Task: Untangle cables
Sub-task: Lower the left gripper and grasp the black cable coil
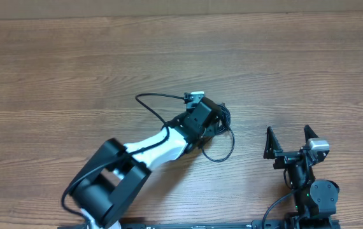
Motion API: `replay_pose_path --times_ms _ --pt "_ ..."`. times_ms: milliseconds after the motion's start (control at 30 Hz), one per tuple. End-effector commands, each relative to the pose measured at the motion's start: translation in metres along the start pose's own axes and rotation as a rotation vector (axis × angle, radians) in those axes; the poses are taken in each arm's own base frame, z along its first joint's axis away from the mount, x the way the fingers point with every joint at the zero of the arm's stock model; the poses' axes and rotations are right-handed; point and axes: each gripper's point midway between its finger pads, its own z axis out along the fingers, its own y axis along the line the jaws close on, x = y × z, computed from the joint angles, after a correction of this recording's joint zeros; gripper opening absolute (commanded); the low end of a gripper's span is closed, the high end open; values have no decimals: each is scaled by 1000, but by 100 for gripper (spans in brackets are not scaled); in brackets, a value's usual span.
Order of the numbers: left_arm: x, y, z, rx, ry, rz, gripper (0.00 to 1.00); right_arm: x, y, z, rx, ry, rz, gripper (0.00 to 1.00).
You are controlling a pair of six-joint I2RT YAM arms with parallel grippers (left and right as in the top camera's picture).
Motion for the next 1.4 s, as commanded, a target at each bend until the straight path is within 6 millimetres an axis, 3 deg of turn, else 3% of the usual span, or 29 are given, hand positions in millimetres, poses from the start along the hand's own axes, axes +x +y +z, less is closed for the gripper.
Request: replay_pose_path --times_ms 0,133,200,333,467,733,833,933,1000,1067,1133,1200,1267,1367 --pt "-1 5 15 -24 -20 -15 57 2 -2 0 10 -4 -2 100" --pt "4 10 24 -41 -16 -12 27 2 -2 0 10 -4 -2 100" --pt "4 13 25 -47 -13 -13 4 2 -2 0 10 -4 -2 100" --pt "3 23 23 -74 1 -44 4 2 -2 0 10 -4 -1 100" --pt "5 45 6 -146 49 -242 4 2 -2 0 10 -4 -2 100" --pt "38 105 -80 -442 213 -1016 4 2 -2 0 10 -4 -1 100" --pt "56 106 -103 -492 315 -1120 4 2 -2 0 10 -4 -2 100" --pt "63 97 -108 -475 380 -1131 4 2 -2 0 10 -4 -2 100" --pt "66 92 -108 -457 411 -1096 8 2 -2 0 10 -4 -2 100" --pt "66 89 -107 -431 421 -1026 18 2 -2 0 10 -4 -2 100" --pt "61 85 -103 -382 416 -916 39 2 -2 0 10 -4 -2 100" --pt "50 82 -96 -308 390 -727 79 2 -2 0 10 -4 -1 100" --pt "43 77 -92 -238 384 -544 97 2 -2 0 10 -4 -1 100" --pt "37 72 -89 -166 382 -314 100 2 -2 0 10 -4 -1 100"
